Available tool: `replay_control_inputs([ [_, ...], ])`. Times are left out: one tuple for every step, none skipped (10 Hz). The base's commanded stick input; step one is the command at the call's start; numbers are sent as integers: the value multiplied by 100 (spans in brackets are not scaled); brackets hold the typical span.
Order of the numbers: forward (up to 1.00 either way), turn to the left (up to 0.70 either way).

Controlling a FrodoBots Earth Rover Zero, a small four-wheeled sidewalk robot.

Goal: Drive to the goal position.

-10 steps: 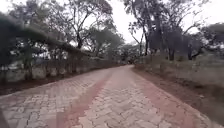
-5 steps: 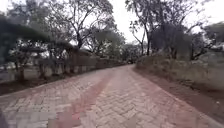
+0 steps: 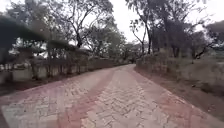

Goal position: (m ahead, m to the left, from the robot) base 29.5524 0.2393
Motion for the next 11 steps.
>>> replay_control_inputs([
  [70,0],
  [70,0],
  [70,0],
  [70,-1],
  [70,-3],
  [70,-29],
  [70,-25],
  [70,0],
  [70,0],
  [70,0],
  [70,0],
])
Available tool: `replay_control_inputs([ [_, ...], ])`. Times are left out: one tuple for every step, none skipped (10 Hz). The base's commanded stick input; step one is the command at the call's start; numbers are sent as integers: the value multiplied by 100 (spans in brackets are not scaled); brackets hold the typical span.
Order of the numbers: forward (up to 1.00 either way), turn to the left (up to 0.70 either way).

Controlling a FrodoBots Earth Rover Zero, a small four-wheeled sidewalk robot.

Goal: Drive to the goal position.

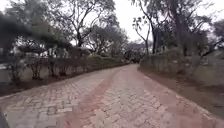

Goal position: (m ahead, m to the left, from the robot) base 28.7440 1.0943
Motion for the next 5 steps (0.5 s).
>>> replay_control_inputs([
  [70,0],
  [70,0],
  [70,0],
  [70,0],
  [70,0],
])
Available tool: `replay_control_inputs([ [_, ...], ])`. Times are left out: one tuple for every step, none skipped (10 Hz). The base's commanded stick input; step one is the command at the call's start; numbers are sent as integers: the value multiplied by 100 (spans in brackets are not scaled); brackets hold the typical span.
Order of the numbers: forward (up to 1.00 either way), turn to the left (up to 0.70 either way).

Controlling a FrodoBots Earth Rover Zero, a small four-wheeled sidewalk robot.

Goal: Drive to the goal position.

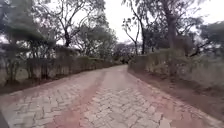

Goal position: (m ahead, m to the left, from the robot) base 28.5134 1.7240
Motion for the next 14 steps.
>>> replay_control_inputs([
  [70,0],
  [70,0],
  [70,0],
  [70,0],
  [70,0],
  [70,0],
  [70,0],
  [70,0],
  [70,0],
  [70,0],
  [70,0],
  [70,0],
  [70,0],
  [70,0],
])
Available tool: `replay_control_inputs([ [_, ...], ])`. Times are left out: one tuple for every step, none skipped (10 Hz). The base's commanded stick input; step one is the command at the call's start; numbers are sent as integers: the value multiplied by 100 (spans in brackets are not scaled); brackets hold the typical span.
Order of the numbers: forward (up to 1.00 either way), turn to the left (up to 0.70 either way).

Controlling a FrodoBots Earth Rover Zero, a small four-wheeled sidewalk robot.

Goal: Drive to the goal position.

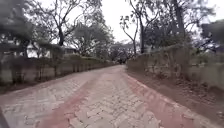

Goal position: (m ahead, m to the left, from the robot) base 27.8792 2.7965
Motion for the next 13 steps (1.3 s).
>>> replay_control_inputs([
  [70,0],
  [70,0],
  [70,0],
  [70,0],
  [70,0],
  [70,0],
  [70,0],
  [70,0],
  [70,0],
  [70,0],
  [70,0],
  [70,0],
  [70,0],
])
